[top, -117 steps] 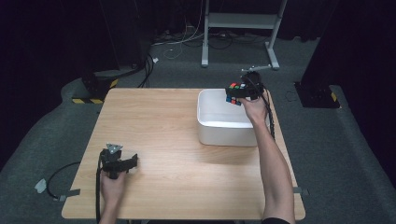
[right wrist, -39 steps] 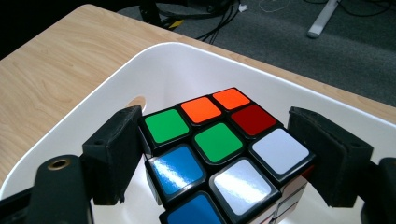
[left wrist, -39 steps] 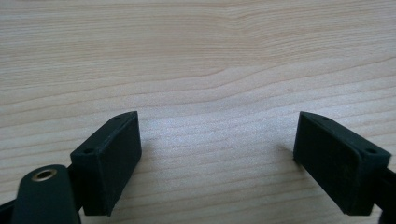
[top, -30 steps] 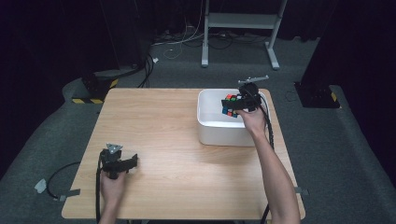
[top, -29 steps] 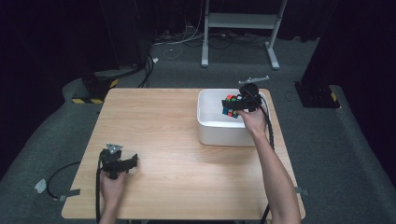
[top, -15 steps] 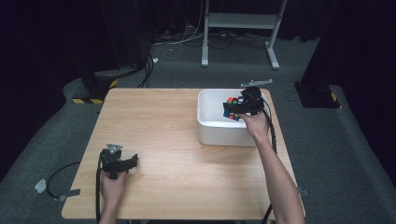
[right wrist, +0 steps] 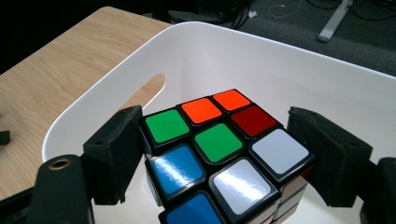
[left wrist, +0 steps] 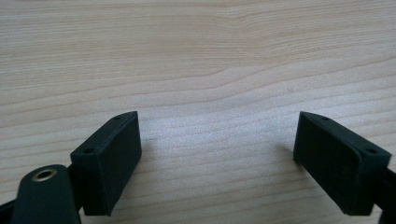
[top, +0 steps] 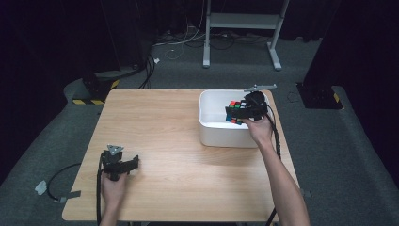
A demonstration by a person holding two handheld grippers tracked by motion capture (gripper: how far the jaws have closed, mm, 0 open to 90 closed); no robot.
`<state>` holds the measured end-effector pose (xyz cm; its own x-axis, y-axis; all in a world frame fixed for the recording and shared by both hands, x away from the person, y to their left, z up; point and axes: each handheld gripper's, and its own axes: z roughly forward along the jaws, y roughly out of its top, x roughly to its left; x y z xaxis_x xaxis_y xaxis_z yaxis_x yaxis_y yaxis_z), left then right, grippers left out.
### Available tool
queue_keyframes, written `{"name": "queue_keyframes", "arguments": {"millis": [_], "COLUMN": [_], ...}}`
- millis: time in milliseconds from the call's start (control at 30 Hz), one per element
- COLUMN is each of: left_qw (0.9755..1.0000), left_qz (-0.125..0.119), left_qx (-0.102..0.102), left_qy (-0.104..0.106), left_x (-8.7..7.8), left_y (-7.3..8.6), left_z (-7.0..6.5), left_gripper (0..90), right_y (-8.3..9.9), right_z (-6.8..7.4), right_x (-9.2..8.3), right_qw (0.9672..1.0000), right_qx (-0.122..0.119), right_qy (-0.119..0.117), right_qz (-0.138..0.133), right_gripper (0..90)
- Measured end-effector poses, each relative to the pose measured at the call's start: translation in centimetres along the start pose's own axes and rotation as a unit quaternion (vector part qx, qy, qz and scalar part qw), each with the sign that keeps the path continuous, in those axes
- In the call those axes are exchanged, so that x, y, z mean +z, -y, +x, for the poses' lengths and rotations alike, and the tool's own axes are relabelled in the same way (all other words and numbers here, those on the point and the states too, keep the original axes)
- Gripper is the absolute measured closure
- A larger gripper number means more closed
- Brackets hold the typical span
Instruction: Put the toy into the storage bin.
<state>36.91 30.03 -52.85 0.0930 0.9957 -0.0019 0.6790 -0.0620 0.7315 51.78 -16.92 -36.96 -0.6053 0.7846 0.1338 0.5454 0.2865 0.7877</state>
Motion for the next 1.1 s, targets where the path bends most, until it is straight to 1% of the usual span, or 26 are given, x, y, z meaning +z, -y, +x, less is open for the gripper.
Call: {"name": "queue_keyframes", "arguments": {"millis": [333, 367, 567, 767, 1033, 1100], "left_qw": [1.0, 1.0, 1.0, 1.0, 1.0, 1.0], "left_qz": [0.0, 0.0, 0.0, 0.0, 0.0, 0.0], "left_qx": [0.0, 0.0, 0.0, 0.0, 0.0, 0.0], "left_qy": [0.0, 0.0, 0.0, 0.0, 0.0, 0.0], "left_x": [0.0, 0.0, 0.0, 0.0, 0.0, 0.0], "left_y": [0.0, 0.0, 0.0, 0.0, 0.0, 0.0], "left_z": [0.0, 0.0, 0.0, 0.0, 0.0, 0.0], "left_gripper": [15.3, 15.3, 15.3, 15.3, 15.3, 15.3], "right_y": [0.7, 0.8, 1.4, 1.7, 2.3, 2.4], "right_z": [0.1, 0.1, 0.1, 0.2, 0.0, 0.0], "right_x": [-0.6, -0.7, -0.9, -1.4, -1.2, -1.2], "right_qw": [1.0, 1.0, 1.0, 1.0, 1.0, 1.0], "right_qx": [0.0, 0.002, -0.004, -0.005, -0.006, -0.003], "right_qy": [0.0, -0.001, -0.001, 0.001, 0.002, 0.001], "right_qz": [-0.003, -0.003, -0.006, -0.008, -0.007, -0.006], "right_gripper": [20.9, 20.9, 21.0, 21.0, 21.0, 20.9]}}
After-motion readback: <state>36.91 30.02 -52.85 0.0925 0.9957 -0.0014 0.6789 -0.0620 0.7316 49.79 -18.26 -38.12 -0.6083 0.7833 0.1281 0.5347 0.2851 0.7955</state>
